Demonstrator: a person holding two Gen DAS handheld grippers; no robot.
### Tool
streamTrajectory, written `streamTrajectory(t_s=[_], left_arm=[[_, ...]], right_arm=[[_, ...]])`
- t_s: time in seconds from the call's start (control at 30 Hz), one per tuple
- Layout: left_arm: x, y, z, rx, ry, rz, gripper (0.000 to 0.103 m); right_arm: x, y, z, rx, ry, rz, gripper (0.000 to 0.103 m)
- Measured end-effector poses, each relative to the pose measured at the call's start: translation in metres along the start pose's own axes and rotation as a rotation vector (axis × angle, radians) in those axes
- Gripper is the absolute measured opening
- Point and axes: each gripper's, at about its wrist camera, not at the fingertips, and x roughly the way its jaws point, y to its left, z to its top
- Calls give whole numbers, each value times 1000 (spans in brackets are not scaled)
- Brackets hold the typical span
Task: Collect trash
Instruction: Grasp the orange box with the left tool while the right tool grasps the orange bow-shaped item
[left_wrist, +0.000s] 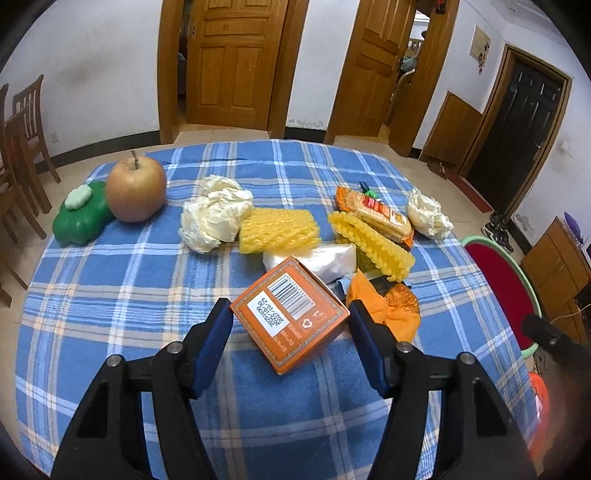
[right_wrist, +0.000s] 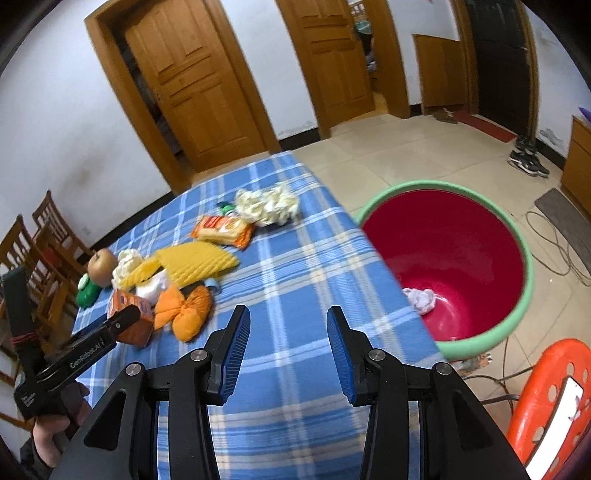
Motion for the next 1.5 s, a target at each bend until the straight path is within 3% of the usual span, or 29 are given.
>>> streamTrajectory(t_s=[0.47,0.9,1.17,1.5], left_arm=[[-26,47,-3,-90,-32,83,65],[-25,56,-10,-104,-25,87,65],[-26,50,-11,-94,-20,83,65],[-36,29,-9,-68,-37,46,65]], right_arm=[[45,53,0,-89,73,83,44],[84,73,-6,-93,132,104,44],[85,79,-13,-123,128,162,17],[48,62,-16,-94,78,192,15]])
